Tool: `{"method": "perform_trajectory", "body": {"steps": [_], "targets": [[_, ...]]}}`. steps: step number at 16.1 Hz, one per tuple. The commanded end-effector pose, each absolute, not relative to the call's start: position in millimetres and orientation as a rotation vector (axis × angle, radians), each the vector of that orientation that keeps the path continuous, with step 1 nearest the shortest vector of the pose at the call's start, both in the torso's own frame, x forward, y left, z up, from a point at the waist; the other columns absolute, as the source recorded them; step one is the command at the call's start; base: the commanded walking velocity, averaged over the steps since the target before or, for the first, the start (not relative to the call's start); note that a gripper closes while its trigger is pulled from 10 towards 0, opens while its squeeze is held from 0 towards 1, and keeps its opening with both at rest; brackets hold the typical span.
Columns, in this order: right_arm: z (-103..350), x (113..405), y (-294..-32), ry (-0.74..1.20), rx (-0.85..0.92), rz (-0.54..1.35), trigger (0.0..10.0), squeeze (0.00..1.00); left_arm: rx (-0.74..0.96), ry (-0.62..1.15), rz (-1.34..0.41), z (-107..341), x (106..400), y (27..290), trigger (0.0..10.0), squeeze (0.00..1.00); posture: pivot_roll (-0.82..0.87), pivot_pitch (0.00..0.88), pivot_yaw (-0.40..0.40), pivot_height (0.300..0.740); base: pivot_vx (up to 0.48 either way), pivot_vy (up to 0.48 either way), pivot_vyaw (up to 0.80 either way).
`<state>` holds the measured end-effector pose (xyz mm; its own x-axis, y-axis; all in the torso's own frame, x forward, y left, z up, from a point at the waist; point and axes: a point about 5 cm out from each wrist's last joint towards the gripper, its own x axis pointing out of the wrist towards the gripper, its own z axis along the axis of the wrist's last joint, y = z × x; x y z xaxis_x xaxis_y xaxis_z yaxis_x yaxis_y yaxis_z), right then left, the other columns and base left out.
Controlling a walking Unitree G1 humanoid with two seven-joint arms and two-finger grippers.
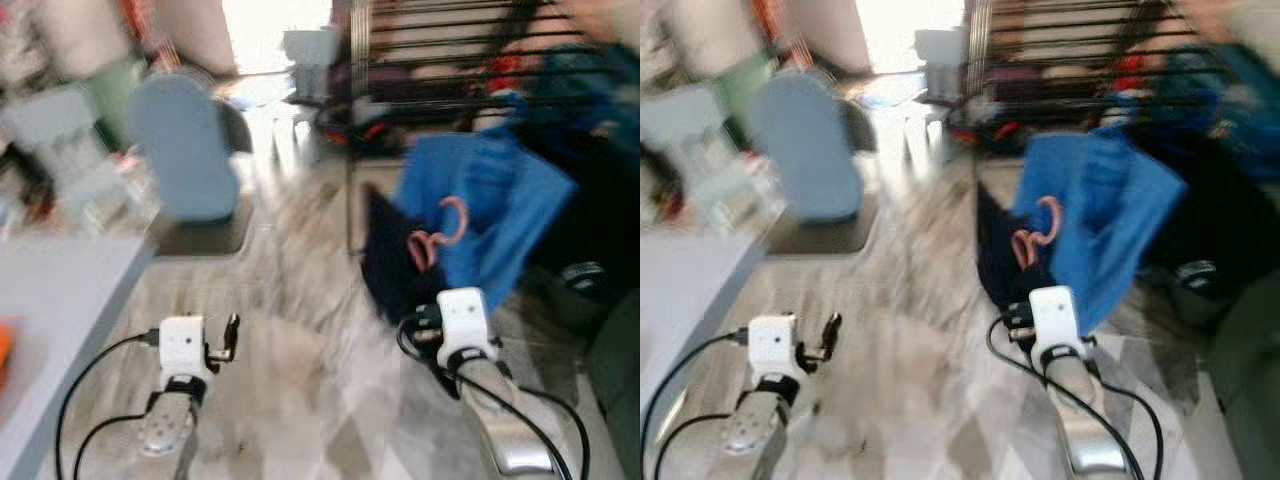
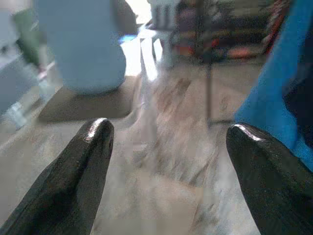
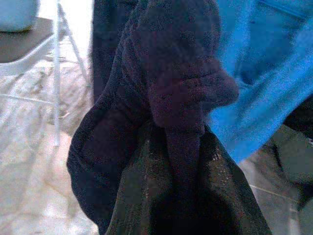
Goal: Hang hanger
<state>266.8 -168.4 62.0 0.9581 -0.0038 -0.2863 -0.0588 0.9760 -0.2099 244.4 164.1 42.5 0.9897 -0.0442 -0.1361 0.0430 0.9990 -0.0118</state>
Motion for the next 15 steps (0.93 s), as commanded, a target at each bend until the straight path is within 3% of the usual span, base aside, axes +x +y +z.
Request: {"method": "perform_trajectory", "body": {"steps": [1,3,7,12,15], "targets": [[71.9,269.3,-179.1,0.248,-0.23,-0.01,10.0,0.0,-0.016,0.121,-0.069,46.4,247.1,156.6,10.0,0.0,-0.18,0.0,0.078,0.74,0.398,0.0,0.0],[71.9,269.7,-179.0,0.249,-0.23,-0.01,10.0,0.0,-0.019,0.124,-0.068,46.3,247.3,156.3,10.0,0.0,-0.18,0.0,0.078,0.74,0.399,0.0,0.0],[70.1,267.5,-178.0,0.253,-0.231,0.0,10.0,0.0,-0.017,0.134,-0.035,44.8,244.3,158.7,10.0,0.0,-0.17,0.0,0.071,0.74,0.0,0.0,0.0],[62.1,249.8,-173.9,0.265,-0.22,0.038,10.0,0.0,-0.003,0.221,0.037,30.5,214.5,179.5,10.0,0.0,-0.15,0.0,0.056,0.74,0.0,0.0,0.0],[59.2,245.7,-173.0,0.277,-0.221,0.049,10.0,0.0,-0.003,0.232,0.062,28.8,211.6,185.3,10.0,0.0,-0.15,0.0,0.05,0.74,0.0,0.0,0.0]]}}
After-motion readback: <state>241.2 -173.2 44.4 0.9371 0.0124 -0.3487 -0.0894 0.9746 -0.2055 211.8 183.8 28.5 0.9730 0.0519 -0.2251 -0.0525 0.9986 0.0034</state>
